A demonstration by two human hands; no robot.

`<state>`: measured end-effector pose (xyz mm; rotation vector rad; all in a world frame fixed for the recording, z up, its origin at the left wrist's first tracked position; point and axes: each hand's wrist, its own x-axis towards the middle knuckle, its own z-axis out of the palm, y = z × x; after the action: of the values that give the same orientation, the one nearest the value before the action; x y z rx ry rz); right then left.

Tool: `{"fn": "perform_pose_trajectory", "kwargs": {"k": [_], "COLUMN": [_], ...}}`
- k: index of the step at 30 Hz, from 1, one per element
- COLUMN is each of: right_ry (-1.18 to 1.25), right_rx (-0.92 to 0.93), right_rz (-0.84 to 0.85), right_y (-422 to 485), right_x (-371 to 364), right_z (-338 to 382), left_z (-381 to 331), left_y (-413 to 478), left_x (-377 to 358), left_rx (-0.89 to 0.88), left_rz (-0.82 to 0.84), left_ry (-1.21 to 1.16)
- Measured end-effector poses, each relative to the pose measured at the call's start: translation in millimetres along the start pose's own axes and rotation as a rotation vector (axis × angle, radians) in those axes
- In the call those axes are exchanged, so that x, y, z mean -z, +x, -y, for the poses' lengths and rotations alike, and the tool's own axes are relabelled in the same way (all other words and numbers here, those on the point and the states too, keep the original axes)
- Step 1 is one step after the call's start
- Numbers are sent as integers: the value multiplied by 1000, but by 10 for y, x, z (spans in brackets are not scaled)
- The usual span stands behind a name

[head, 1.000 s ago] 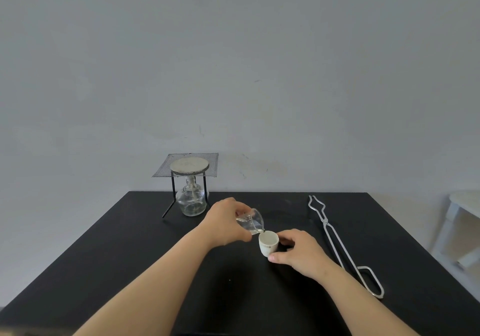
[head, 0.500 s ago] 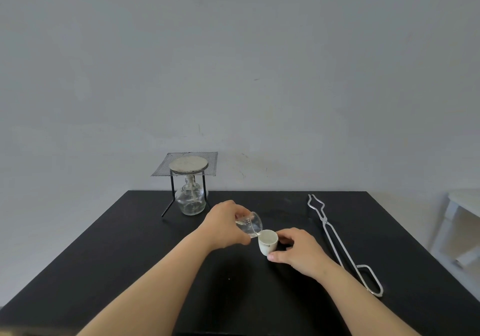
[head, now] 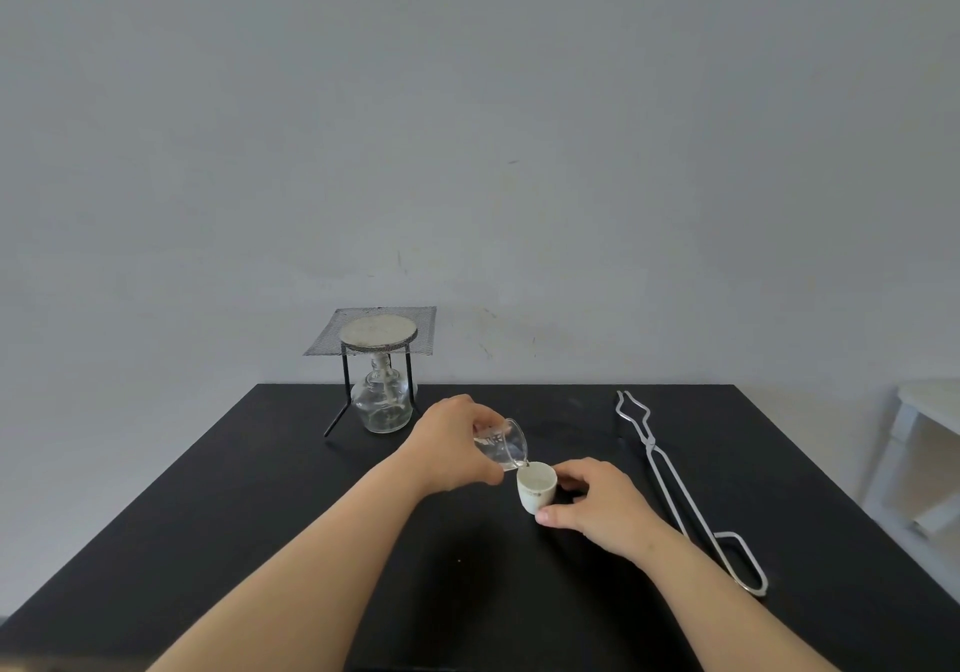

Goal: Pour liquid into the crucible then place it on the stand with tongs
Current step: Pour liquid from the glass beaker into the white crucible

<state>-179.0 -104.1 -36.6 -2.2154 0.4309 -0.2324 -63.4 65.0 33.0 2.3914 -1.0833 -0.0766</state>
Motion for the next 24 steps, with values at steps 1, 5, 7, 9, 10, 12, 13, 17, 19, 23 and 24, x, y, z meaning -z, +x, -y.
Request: {"fn": "perform_pose_trajectory", "kwargs": {"k": [1, 5, 7, 9, 10, 12, 13, 17, 19, 23, 24], "right_ry": [-1, -12, -17, -17, -17, -22, -24, -24, -24, -26, -26], "right_rx": [1, 7, 10, 6, 5, 5, 5, 9, 9, 3, 3], "right_rz": [2, 2, 2, 3, 5, 5, 7, 11, 12, 12, 12], "right_y": [0, -3, -2, 1, 2, 3, 3, 4, 7, 13, 14], "right_x": [0, 8, 11, 8, 7, 7, 8, 12, 12, 10, 10], "right_z": [1, 7, 4, 2, 3, 1, 0, -1, -4, -13, -11], "left_z": [-5, -19, -27, -36, -39, -50, -54, -70, -74, -81, -81], "left_y": [1, 2, 3, 6, 6, 5, 5, 20, 26, 25, 26], "left_x": [6, 27, 37, 47, 53, 64, 68, 77, 81, 91, 92], "left_rx": [-2, -7, -9, -11, -11, -12, -13, -18, -18, -24, -24], "left_rz": [-2, -8, -8, -10, -11, -9, -7, -4, -2, 4, 3], "left_ry": [1, 1, 5, 8, 7, 6, 8, 16, 18, 26, 29]}}
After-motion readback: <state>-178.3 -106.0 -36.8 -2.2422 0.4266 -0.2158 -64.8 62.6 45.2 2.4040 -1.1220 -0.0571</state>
